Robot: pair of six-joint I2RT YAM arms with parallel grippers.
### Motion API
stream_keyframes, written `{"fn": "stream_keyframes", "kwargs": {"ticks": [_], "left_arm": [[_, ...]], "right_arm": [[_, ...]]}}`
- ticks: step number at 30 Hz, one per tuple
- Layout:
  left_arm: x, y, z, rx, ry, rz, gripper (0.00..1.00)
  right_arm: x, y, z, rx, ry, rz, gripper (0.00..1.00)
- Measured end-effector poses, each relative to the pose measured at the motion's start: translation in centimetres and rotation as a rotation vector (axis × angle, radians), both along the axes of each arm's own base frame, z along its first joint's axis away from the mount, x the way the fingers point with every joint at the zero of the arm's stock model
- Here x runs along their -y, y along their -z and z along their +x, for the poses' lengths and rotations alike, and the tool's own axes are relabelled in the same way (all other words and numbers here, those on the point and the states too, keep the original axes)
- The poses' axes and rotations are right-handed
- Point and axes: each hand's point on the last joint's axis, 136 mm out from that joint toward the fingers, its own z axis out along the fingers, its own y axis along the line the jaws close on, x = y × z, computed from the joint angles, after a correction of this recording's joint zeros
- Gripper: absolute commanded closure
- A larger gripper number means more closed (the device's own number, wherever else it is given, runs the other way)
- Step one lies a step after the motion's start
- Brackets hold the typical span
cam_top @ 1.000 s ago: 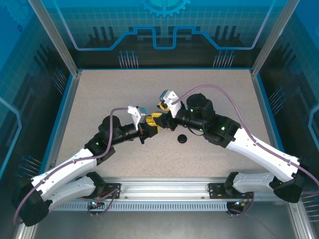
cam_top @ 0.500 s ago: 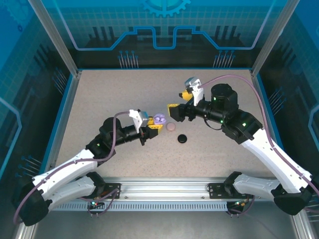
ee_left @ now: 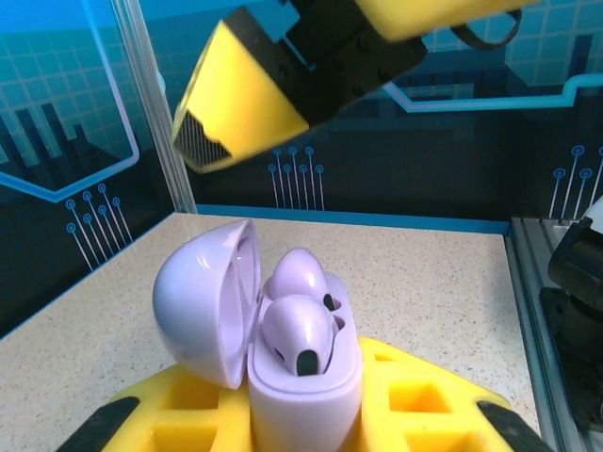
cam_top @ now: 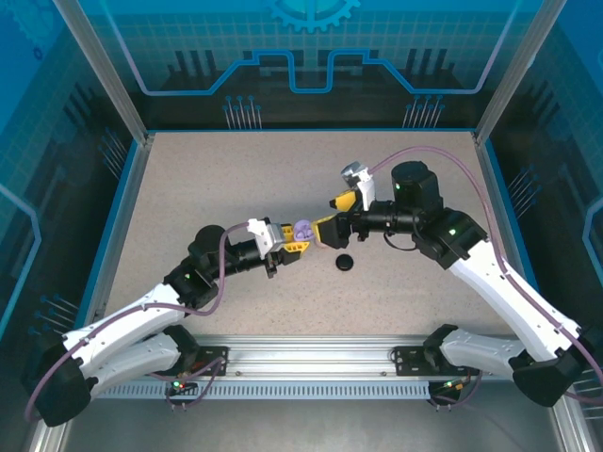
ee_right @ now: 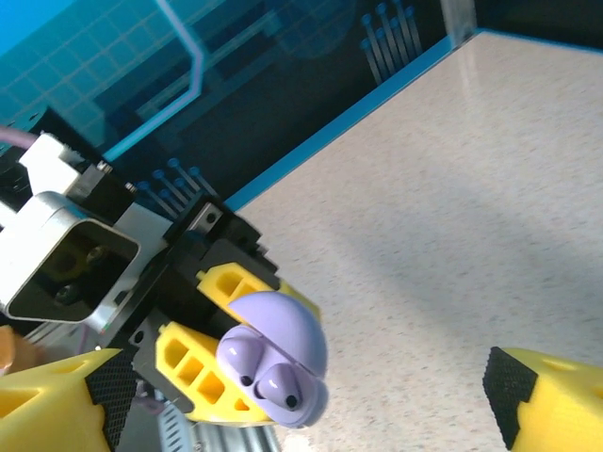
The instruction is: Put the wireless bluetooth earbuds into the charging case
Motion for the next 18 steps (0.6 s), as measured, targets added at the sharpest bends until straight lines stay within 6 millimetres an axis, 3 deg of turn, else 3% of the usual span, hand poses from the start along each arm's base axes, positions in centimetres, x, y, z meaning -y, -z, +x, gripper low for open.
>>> {"fn": "stream_keyframes", "kwargs": {"ticks": [5,8,12,18], "left_arm": [[0.2,-0.2,-0.2,0.004,0.01,-0.007,1.0],[0.2,0.0,-0.1,0.0,0.011,-0.003,1.0],[0.3,0.1,-0.1,-0.003,0.013,-0.001,1.0],[0.3,0.3,-0.1,-0.008,0.012,0.003,1.0]], "right_arm": [[-1.5,1.7,-0.1,-0.086,-0.07,-0.005,0.05],[-2.3,2.3,-0.5,-0.116,-0.113,-0.004,0.11],[-3.0,2.3,-1.1,-0.133,-0.163,0.012,0.21],[-3.3,1.6,-1.8,-0.125,-0.206,0.034,0.28]]}}
